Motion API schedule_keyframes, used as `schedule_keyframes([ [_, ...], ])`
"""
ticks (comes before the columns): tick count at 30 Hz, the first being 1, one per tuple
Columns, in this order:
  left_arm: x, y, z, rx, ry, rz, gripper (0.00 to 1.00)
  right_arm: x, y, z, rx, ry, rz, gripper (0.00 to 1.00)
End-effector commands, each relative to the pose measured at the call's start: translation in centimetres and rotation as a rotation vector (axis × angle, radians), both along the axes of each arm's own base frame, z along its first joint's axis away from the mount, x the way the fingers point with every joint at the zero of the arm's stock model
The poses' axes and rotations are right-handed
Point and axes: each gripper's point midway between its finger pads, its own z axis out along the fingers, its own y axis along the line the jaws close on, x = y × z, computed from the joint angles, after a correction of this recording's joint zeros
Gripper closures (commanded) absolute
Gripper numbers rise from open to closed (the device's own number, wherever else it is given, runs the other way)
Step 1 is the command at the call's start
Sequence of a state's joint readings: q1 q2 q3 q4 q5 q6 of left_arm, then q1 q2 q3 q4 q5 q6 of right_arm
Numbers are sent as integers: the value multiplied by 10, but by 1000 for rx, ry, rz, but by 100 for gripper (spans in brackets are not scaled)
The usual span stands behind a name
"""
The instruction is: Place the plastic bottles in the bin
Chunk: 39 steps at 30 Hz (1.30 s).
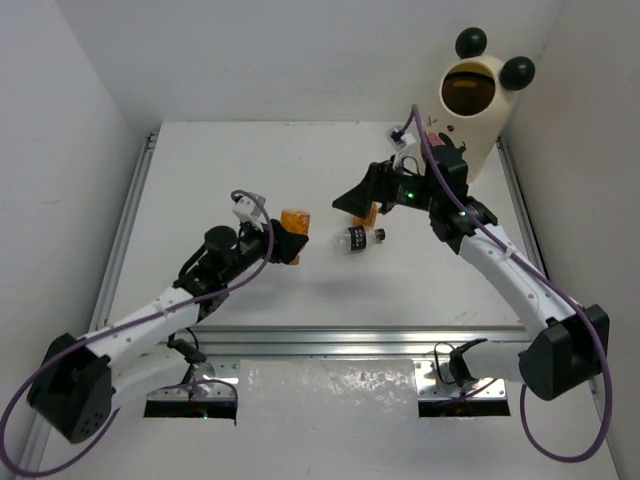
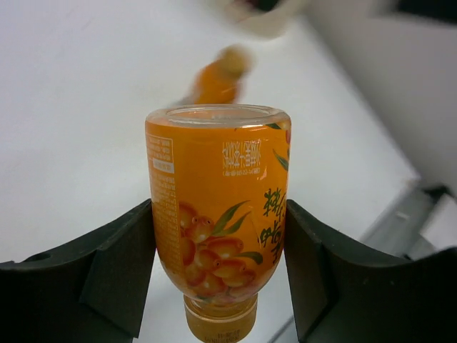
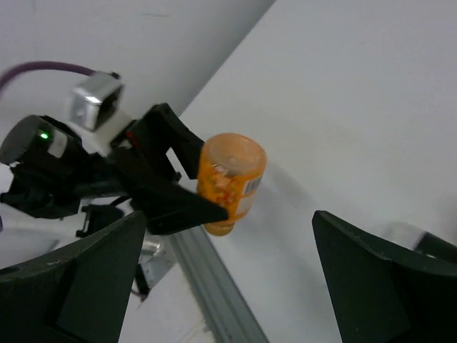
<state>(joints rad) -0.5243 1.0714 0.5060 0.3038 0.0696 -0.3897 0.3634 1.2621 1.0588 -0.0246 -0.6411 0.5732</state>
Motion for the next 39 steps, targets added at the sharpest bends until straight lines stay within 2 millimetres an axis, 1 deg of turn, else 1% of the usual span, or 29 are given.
schedule_keyframes([
  [1,-46,-40,78,-124,-401,-382,100,-39,49,39,121,-49,238,1],
  [2,-52,-39,90,-142,-448,-395,100,-38,54,37,115,-48,230,1],
  [3,-56,-39,92,-150,-457,-404,100,-43,61,36,112,-51,239,1],
  [9,-67,-45,118,-195,-515,-468,100,-60,77,26,100,-55,273,1],
  [13,-75,-47,135,-233,-554,-500,100,-65,88,13,74,-37,292,10],
  [15,-81,-47,139,-246,-560,-522,100,-62,90,7,53,-34,280,18],
  [17,-85,-48,142,-250,-571,-538,100,-58,91,7,50,-40,267,24],
  [18,-85,-47,141,-250,-568,-536,99,-57,93,9,49,-50,268,46],
  [19,-84,-47,141,-249,-566,-528,96,-55,93,9,46,-49,265,60],
  [20,-78,-44,141,-249,-560,-488,80,-55,93,10,40,-52,265,74],
  [21,-73,-41,141,-253,-549,-451,63,-54,93,9,29,-54,258,98],
  [22,-67,-37,136,-243,-510,-408,44,-53,90,12,26,-70,243,100],
  [23,-51,-28,145,-244,-503,-303,11,-46,86,12,9,-86,196,100],
  [24,-42,-22,129,-213,-398,-238,1,-42,81,11,-28,-116,170,100],
  [25,-33,-15,125,-195,-337,-170,0,-38,73,21,-42,-166,126,100],
  [26,-12,7,143,-198,-310,14,0,-14,57,21,-108,-205,-24,100],
  [27,-9,22,103,-132,-104,120,0,-2,43,26,-175,-287,-98,100],
  [28,-7,38,92,-89,-20,215,0,9,28,37,-208,-343,-185,100],
  [29,-1,59,104,-85,-1,354,0,31,5,49,-289,-449,-313,100],
  [30,-11,71,86,-11,74,387,0,42,-6,59,-330,-510,-369,100],
  [31,-14,77,88,8,79,406,0,54,-17,69,-362,-573,-431,100],
  [32,-19,81,85,33,85,403,0,71,-35,87,-427,-694,-509,100],
  [33,-27,84,85,41,90,394,0,84,-52,100,-466,-734,-586,100],
  [34,-31,86,79,48,94,384,0,96,-64,107,-499,-762,-626,100],
  [35,-39,85,81,30,86,359,0,124,-90,116,-575,-807,-709,100],
  [36,-41,82,81,16,79,343,0,137,-104,122,-610,-830,-753,100],
  [37,-44,80,67,20,95,322,0,151,-120,125,-650,-849,-800,100],
  [38,-48,72,68,-17,88,281,0,177,-146,132,-733,-908,-879,100],
  [39,-49,67,63,-33,100,259,0,188,-157,138,-773,-947,-922,100],
])
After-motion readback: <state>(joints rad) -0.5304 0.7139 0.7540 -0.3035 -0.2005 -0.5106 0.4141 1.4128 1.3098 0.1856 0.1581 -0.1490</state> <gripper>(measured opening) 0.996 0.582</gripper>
